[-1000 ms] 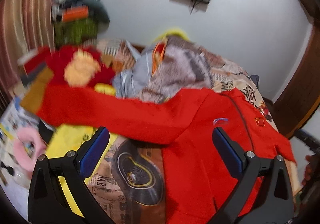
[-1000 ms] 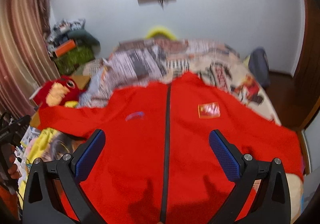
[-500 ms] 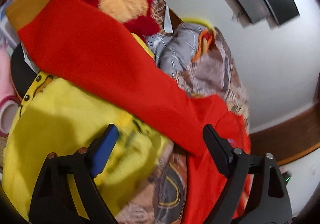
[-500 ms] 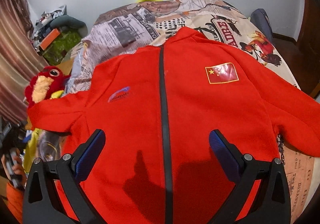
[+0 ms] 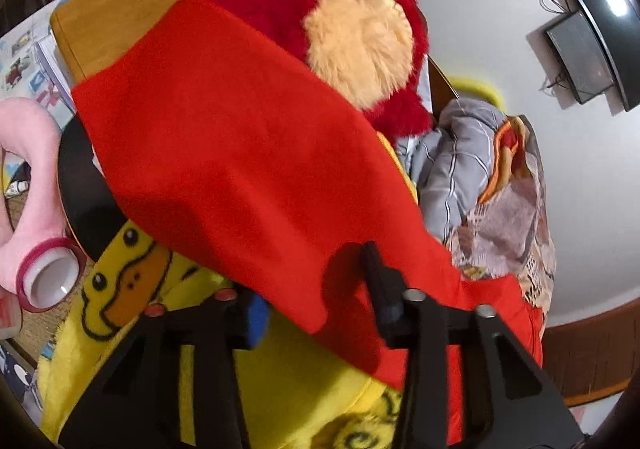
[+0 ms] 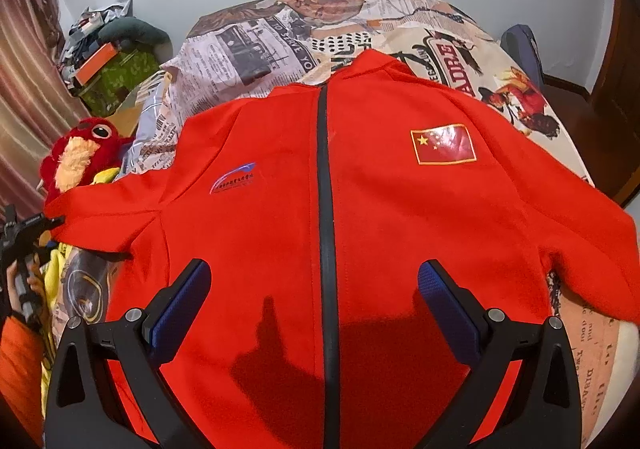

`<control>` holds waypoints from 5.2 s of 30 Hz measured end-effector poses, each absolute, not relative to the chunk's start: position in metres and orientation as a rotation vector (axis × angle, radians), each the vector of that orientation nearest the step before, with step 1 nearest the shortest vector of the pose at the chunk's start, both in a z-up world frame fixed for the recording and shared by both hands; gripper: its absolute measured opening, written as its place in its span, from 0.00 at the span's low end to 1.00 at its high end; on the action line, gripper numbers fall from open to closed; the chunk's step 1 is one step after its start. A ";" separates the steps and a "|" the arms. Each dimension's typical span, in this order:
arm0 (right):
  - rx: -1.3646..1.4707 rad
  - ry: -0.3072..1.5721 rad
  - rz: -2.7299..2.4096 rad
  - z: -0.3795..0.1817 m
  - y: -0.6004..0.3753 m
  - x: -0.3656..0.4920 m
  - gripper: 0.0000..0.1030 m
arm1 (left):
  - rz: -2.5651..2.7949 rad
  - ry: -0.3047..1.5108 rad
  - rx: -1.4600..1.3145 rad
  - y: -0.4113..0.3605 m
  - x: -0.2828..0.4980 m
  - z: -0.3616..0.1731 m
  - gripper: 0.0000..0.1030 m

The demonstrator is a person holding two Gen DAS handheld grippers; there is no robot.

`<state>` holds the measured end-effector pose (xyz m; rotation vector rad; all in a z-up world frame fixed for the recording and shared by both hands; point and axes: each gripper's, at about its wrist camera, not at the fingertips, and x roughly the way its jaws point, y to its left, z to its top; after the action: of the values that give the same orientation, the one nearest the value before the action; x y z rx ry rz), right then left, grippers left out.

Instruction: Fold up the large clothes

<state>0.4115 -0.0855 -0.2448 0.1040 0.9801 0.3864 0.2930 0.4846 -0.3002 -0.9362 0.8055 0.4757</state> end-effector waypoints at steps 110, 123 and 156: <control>-0.104 0.655 0.379 -0.164 -0.103 0.439 0.06 | 0.278 1.158 -0.140 0.230 0.393 -0.341 0.97; 0.039 0.937 0.320 -0.257 -0.187 0.423 0.06 | 0.436 1.123 -0.134 0.241 0.387 -0.323 0.96; 0.151 0.795 0.182 -0.170 -0.304 0.357 0.60 | 0.096 0.832 -0.045 0.111 0.339 -0.144 0.96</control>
<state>0.3571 -0.3043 -0.1699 0.1514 0.7946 0.1825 0.3387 0.1105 -0.1441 -0.0452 0.8322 0.0962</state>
